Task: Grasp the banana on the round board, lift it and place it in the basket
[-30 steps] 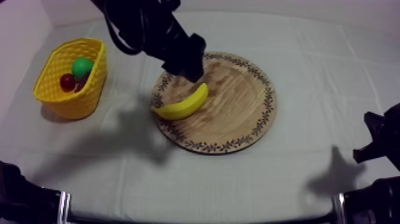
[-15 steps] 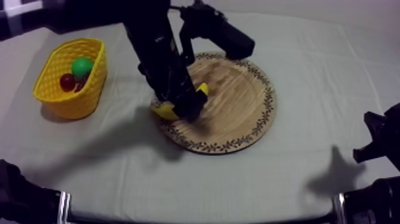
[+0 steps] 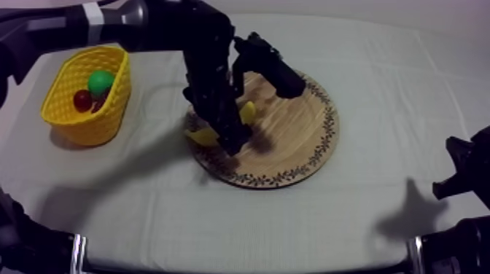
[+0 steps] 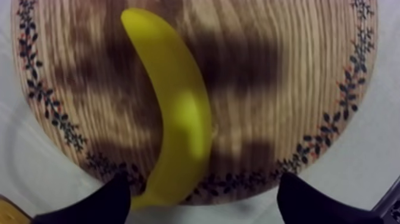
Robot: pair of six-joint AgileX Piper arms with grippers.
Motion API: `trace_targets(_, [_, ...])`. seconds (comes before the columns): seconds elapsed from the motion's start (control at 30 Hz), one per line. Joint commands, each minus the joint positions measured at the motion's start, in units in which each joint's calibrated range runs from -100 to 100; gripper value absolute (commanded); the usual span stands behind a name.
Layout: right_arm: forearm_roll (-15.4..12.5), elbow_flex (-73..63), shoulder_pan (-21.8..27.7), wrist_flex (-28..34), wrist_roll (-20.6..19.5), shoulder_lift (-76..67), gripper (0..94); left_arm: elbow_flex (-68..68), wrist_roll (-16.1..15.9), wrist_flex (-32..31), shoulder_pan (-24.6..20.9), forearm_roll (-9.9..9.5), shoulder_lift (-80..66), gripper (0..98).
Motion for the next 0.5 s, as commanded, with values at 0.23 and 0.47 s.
trace_targets(0.23, [0.0,0.0,0.0,0.0,0.0,0.0,0.3,-5.3,-2.1,-0.1,-0.7,-0.02,6.4,88.3])
trace_targets(0.47, [0.0,0.0,0.0,0.0,0.0,0.0,0.3,-7.4,-3.1,-0.2,-1.3,0.10,9.2,75.2])
